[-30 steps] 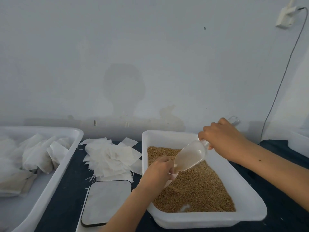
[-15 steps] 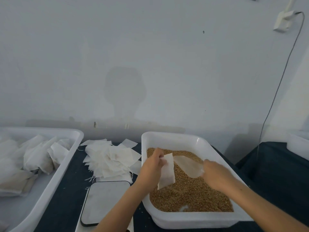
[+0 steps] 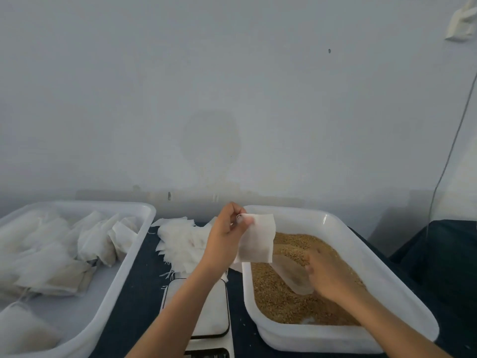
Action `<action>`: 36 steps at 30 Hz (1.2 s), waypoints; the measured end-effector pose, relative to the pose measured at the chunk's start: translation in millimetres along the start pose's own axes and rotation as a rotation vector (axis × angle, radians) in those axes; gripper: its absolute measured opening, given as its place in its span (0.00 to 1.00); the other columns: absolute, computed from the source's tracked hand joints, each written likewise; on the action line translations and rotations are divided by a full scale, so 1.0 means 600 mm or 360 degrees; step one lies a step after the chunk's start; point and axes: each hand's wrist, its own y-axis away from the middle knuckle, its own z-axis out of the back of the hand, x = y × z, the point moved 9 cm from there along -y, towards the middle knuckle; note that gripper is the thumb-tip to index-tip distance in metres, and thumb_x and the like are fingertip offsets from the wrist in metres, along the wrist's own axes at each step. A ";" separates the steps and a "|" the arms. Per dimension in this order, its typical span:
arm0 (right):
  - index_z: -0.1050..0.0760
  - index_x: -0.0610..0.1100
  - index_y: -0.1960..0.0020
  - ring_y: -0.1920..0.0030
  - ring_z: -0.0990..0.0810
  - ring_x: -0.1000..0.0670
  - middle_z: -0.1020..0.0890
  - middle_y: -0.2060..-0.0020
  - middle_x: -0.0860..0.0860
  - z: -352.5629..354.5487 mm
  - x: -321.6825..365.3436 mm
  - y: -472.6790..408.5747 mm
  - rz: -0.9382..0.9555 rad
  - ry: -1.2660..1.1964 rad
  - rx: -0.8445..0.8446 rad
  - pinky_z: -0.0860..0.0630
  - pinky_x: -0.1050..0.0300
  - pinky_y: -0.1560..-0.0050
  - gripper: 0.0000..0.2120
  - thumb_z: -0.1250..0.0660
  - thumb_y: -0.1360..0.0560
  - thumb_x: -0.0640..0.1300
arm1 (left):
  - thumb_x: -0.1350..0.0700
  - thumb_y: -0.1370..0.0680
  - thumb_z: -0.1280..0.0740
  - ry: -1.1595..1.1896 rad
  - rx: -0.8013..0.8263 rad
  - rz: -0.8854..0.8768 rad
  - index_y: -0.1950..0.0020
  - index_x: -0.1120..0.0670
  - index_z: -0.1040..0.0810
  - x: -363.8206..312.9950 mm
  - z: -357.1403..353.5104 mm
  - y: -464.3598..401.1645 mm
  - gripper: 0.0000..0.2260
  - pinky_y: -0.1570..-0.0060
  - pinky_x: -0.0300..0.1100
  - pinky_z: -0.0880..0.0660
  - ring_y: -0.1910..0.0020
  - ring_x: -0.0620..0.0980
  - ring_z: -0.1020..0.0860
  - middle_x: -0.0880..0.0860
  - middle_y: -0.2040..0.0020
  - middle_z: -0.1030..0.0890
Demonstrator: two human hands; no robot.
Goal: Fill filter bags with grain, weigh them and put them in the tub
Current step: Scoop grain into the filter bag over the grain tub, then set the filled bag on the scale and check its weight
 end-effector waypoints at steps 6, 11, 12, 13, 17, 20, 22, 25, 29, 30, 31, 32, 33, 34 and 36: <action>0.22 0.48 0.49 0.54 0.18 0.60 0.16 0.56 0.55 0.058 0.182 0.043 0.0343 -0.1815 0.0133 0.23 0.67 0.54 0.08 0.37 0.24 0.49 | 0.60 0.22 0.36 0.0017 -0.0072 -0.0122 0.60 0.53 0.30 -0.029 0.075 0.018 0.08 0.67 0.30 0.36 0.68 0.40 0.32 0.42 0.67 0.29; 0.22 0.49 0.54 0.55 0.17 0.51 0.16 0.58 0.51 0.038 0.259 0.054 0.0300 -0.1846 -0.0113 0.21 0.55 0.53 0.04 0.33 0.25 0.40 | 0.60 0.22 0.36 0.0019 -0.0167 -0.0029 0.58 0.57 0.30 0.005 0.133 0.052 0.06 0.62 0.33 0.32 0.63 0.44 0.30 0.51 0.62 0.26; 0.22 0.46 0.54 0.55 0.18 0.49 0.16 0.58 0.49 0.028 0.268 0.054 0.0279 -0.1796 -0.0129 0.21 0.52 0.52 0.03 0.33 0.24 0.40 | 0.60 0.22 0.36 0.0031 -0.0181 0.0004 0.58 0.56 0.29 0.017 0.142 0.058 0.06 0.60 0.37 0.31 0.61 0.45 0.28 0.54 0.60 0.25; 0.21 0.41 0.52 0.54 0.18 0.45 0.16 0.57 0.44 0.018 0.277 0.054 0.0259 -0.1736 -0.0139 0.22 0.47 0.51 0.03 0.33 0.24 0.40 | 0.60 0.22 0.36 0.0029 -0.0203 0.0035 0.58 0.56 0.29 0.029 0.151 0.063 0.06 0.58 0.39 0.30 0.59 0.45 0.27 0.55 0.58 0.24; 0.27 0.29 0.53 0.57 0.22 0.40 0.21 0.57 0.35 -0.034 0.297 0.049 0.0178 -0.1533 -0.0196 0.25 0.48 0.53 0.12 0.34 0.24 0.40 | 0.61 0.23 0.34 -0.0094 -0.0313 0.0125 0.60 0.54 0.27 0.075 0.181 0.076 0.06 0.60 0.32 0.31 0.60 0.40 0.26 0.42 0.63 0.23; 0.34 0.43 0.65 0.70 0.31 0.59 0.29 0.71 0.52 -0.062 0.307 0.051 0.0185 -0.1409 -0.0277 0.34 0.66 0.67 0.13 0.35 0.24 0.38 | 0.62 0.24 0.33 -0.0188 -0.0350 0.0204 0.61 0.55 0.27 0.112 0.187 0.081 0.07 0.64 0.26 0.32 0.64 0.37 0.27 0.43 0.65 0.23; 0.32 0.44 0.64 0.69 0.28 0.61 0.29 0.70 0.55 -0.084 0.306 0.048 0.0207 -0.1379 -0.0295 0.32 0.66 0.67 0.12 0.35 0.23 0.37 | 0.62 0.24 0.33 -0.0231 -0.0356 0.0260 0.62 0.55 0.28 0.137 0.186 0.085 0.08 0.65 0.26 0.32 0.66 0.38 0.28 0.45 0.65 0.24; 0.29 0.37 0.58 0.64 0.24 0.48 0.23 0.67 0.48 -0.108 0.295 0.040 0.0224 -0.1284 -0.0306 0.29 0.54 0.62 0.07 0.35 0.24 0.38 | 0.62 0.24 0.33 -0.0248 -0.0327 0.0325 0.61 0.54 0.27 0.168 0.178 0.089 0.08 0.67 0.26 0.33 0.67 0.39 0.29 0.46 0.64 0.25; 0.34 0.43 0.64 0.65 0.27 0.47 0.26 0.69 0.51 -0.120 0.292 0.033 0.0276 -0.1121 -0.0332 0.28 0.48 0.58 0.12 0.35 0.23 0.40 | 0.62 0.23 0.34 -0.0363 -0.0202 0.0301 0.58 0.52 0.26 0.185 0.172 0.084 0.06 0.66 0.27 0.32 0.66 0.41 0.28 0.47 0.59 0.22; 0.36 0.46 0.64 0.64 0.28 0.50 0.28 0.69 0.53 -0.120 0.294 0.032 0.0304 -0.1059 -0.0357 0.29 0.49 0.57 0.13 0.35 0.23 0.41 | 0.62 0.23 0.34 -0.0369 -0.0185 0.0271 0.57 0.52 0.25 0.186 0.173 0.083 0.06 0.64 0.28 0.30 0.64 0.42 0.26 0.47 0.57 0.21; 0.35 0.47 0.64 0.63 0.27 0.51 0.28 0.68 0.54 -0.122 0.294 0.029 0.0319 -0.1021 -0.0372 0.28 0.50 0.55 0.13 0.35 0.23 0.43 | 0.63 0.23 0.34 -0.0363 -0.0178 0.0247 0.55 0.52 0.25 0.188 0.176 0.084 0.06 0.61 0.28 0.29 0.61 0.42 0.24 0.46 0.55 0.21; 0.33 0.46 0.63 0.62 0.26 0.50 0.27 0.66 0.53 -0.126 0.291 0.025 0.0309 -0.1006 -0.0364 0.28 0.50 0.54 0.11 0.36 0.23 0.43 | 0.63 0.23 0.34 -0.0349 -0.0178 0.0237 0.53 0.51 0.25 0.192 0.179 0.086 0.07 0.58 0.29 0.27 0.57 0.41 0.23 0.46 0.53 0.21; 0.31 0.44 0.61 0.60 0.25 0.50 0.25 0.64 0.51 -0.132 0.288 0.021 0.0292 -0.1016 -0.0340 0.27 0.50 0.52 0.09 0.36 0.23 0.44 | 0.64 0.23 0.34 -0.0326 -0.0182 0.0237 0.51 0.51 0.25 0.197 0.183 0.088 0.08 0.57 0.30 0.26 0.55 0.39 0.22 0.45 0.51 0.21; 0.28 0.42 0.59 0.58 0.25 0.50 0.24 0.61 0.50 -0.138 0.284 0.017 0.0273 -0.1049 -0.0310 0.27 0.50 0.51 0.08 0.37 0.23 0.44 | 0.64 0.23 0.34 -0.0300 -0.0183 0.0242 0.49 0.50 0.25 0.202 0.186 0.092 0.09 0.56 0.30 0.26 0.53 0.37 0.22 0.45 0.50 0.21; 0.24 0.42 0.53 0.54 0.24 0.52 0.21 0.56 0.50 -0.151 0.273 0.010 0.0235 -0.1209 -0.0258 0.26 0.52 0.47 0.06 0.37 0.22 0.44 | 0.63 0.23 0.35 -0.0249 -0.0183 0.0272 0.48 0.50 0.26 0.211 0.191 0.094 0.10 0.54 0.30 0.25 0.50 0.36 0.23 0.44 0.47 0.22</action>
